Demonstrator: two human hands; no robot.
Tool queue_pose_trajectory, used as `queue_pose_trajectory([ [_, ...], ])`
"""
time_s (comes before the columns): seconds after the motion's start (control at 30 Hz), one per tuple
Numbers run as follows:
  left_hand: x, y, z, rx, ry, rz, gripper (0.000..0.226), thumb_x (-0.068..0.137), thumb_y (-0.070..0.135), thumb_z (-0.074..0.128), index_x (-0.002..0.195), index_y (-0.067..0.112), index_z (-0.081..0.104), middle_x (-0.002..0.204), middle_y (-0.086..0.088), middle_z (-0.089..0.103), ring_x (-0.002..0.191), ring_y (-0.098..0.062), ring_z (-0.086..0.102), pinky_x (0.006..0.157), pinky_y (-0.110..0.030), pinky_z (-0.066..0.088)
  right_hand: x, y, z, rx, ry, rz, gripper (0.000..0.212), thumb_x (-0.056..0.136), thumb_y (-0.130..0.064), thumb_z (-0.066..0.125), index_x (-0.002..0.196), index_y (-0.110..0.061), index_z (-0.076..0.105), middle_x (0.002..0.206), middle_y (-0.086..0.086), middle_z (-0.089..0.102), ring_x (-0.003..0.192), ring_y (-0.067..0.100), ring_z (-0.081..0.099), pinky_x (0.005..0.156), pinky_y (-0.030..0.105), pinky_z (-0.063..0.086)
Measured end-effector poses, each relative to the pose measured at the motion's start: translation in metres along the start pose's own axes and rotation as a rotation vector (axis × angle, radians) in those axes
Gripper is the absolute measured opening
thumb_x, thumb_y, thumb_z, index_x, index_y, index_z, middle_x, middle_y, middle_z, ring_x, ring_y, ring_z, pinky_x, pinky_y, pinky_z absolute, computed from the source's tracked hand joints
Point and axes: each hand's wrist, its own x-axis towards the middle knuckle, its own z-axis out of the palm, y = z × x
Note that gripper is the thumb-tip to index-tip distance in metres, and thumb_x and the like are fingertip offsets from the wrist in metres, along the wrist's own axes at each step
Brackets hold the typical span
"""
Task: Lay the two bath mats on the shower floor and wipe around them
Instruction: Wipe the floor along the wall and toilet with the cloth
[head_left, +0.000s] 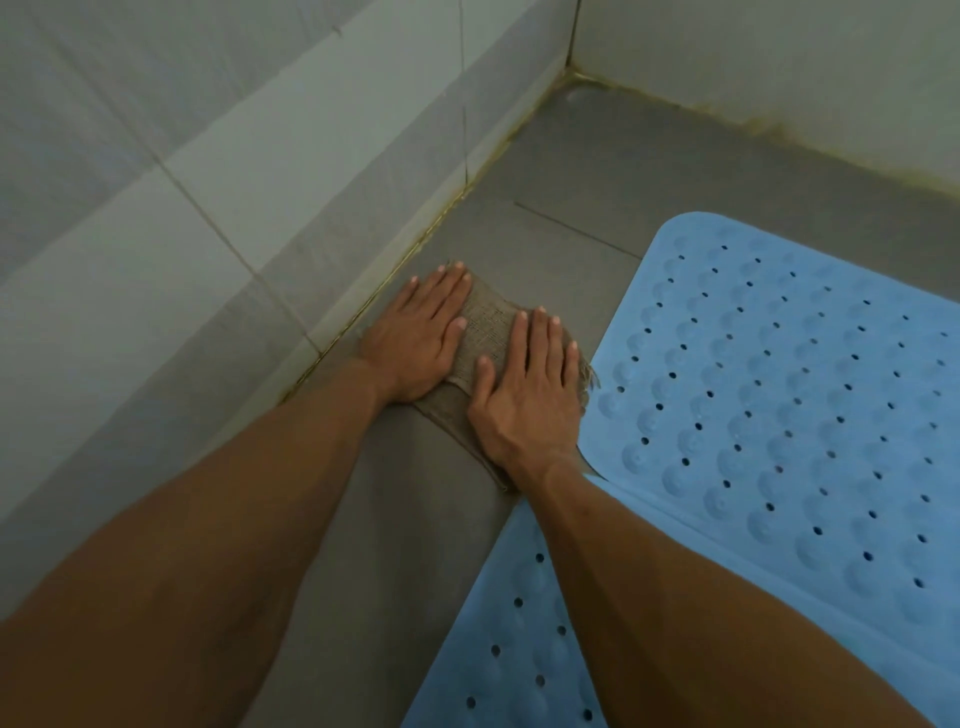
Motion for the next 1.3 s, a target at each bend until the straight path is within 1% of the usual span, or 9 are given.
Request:
queue_pose_trajectory([
  [0.27, -0.002, 0.002, -0.003, -0.017, 0.015, -0.003, 0.058, 0.103, 0.036, 0.01, 0.156, 0.013, 0.001, 0.164, -0.001, -0.002, 0.15, -0.012, -0.005, 0.123, -0.04, 0.006, -0.001, -0.004, -0.001, -0.005, -0.008, 0.034, 0.069, 0.101, -0.046, 0.024, 0.158, -0.01, 0.01, 0.167, 0.008, 0.004, 0.154, 0.021, -0.004, 0.124, 0.044, 0.0],
  [0.43, -0.002, 0.003, -0.004, -0.007, 0.032, -0.027, 0.058, 0.103, 0.035, 0.013, 0.156, 0.013, 0.004, 0.164, -0.001, 0.0, 0.151, -0.012, -0.004, 0.123, -0.039, 0.006, 0.004, -0.005, -0.002, 0.039, 0.003, 0.029, 0.07, 0.101, -0.043, 0.032, 0.157, -0.007, 0.013, 0.166, 0.011, 0.007, 0.154, 0.023, 0.001, 0.124, 0.045, 0.005],
  [0.57, 0.01, 0.001, -0.006, -0.005, 0.007, -0.023, 0.058, 0.103, 0.035, 0.012, 0.156, 0.013, 0.003, 0.164, -0.001, -0.002, 0.151, -0.013, -0.005, 0.123, -0.038, 0.003, 0.027, -0.002, 0.0, 0.086, 0.004, 0.04, 0.071, 0.1, -0.043, 0.033, 0.157, -0.005, 0.012, 0.166, 0.012, 0.006, 0.154, 0.024, 0.001, 0.124, 0.045, 0.002],
  [0.7, 0.077, -0.009, -0.011, -0.007, 0.01, -0.074, 0.06, 0.101, 0.039, 0.007, 0.156, 0.015, 0.003, 0.164, 0.0, -0.001, 0.15, -0.011, -0.006, 0.123, -0.038, 0.002, 0.096, 0.011, -0.002, 0.121, 0.02, 0.032, 0.071, 0.1, -0.043, 0.027, 0.158, -0.008, 0.006, 0.166, 0.01, 0.0, 0.154, 0.022, -0.004, 0.123, 0.042, -0.004],
  [0.83, 0.163, -0.014, -0.018, -0.009, 0.04, -0.055, 0.063, 0.099, 0.043, 0.008, 0.156, 0.015, 0.008, 0.164, -0.002, 0.005, 0.151, -0.014, 0.003, 0.123, -0.035, 0.004, 0.178, 0.039, -0.011, 0.107, 0.057, 0.016, 0.07, 0.1, -0.044, 0.025, 0.157, -0.007, 0.009, 0.166, 0.011, 0.004, 0.154, 0.023, -0.002, 0.123, 0.042, -0.005],
  [1.0, 0.227, -0.011, -0.017, 0.016, 0.062, -0.048, 0.067, 0.097, 0.045, 0.005, 0.156, 0.013, 0.007, 0.164, -0.004, 0.003, 0.15, -0.014, 0.0, 0.121, -0.028, -0.003, 0.249, 0.068, -0.024, 0.051, 0.017, -0.027, 0.07, 0.1, -0.045, 0.021, 0.158, -0.009, 0.007, 0.167, 0.009, 0.001, 0.153, 0.022, -0.006, 0.123, 0.042, -0.007],
  [1.1, 0.258, -0.004, -0.02, 0.015, 0.056, -0.098, 0.061, 0.102, 0.04, 0.011, 0.156, 0.012, 0.005, 0.164, -0.006, 0.0, 0.15, -0.015, -0.002, 0.12, -0.027, -0.006, 0.28, 0.091, -0.034, 0.015, -0.035, -0.107, 0.069, 0.101, -0.047, 0.018, 0.158, -0.011, 0.004, 0.167, 0.007, -0.001, 0.153, 0.02, -0.008, 0.123, 0.042, -0.008],
  [1.2, 0.292, 0.014, -0.021, -0.026, 0.037, -0.169, 0.057, 0.105, 0.034, 0.015, 0.155, 0.01, 0.002, 0.164, -0.007, -0.003, 0.15, -0.016, -0.005, 0.121, -0.03, -0.006, 0.309, 0.121, -0.048, -0.003, -0.064, -0.196, 0.068, 0.102, -0.048, 0.019, 0.159, -0.014, 0.007, 0.167, 0.005, 0.001, 0.153, 0.018, -0.004, 0.124, 0.039, -0.008],
  [1.3, 0.322, 0.038, -0.019, -0.048, 0.036, -0.199, 0.057, 0.105, 0.032, 0.014, 0.155, 0.006, 0.002, 0.163, -0.01, -0.004, 0.151, -0.02, -0.007, 0.123, -0.036, -0.003, 0.331, 0.152, -0.062, -0.032, -0.108, -0.242, 0.067, 0.102, -0.049, 0.018, 0.159, -0.017, 0.005, 0.167, 0.002, 0.0, 0.153, 0.016, -0.006, 0.124, 0.039, -0.007],
])
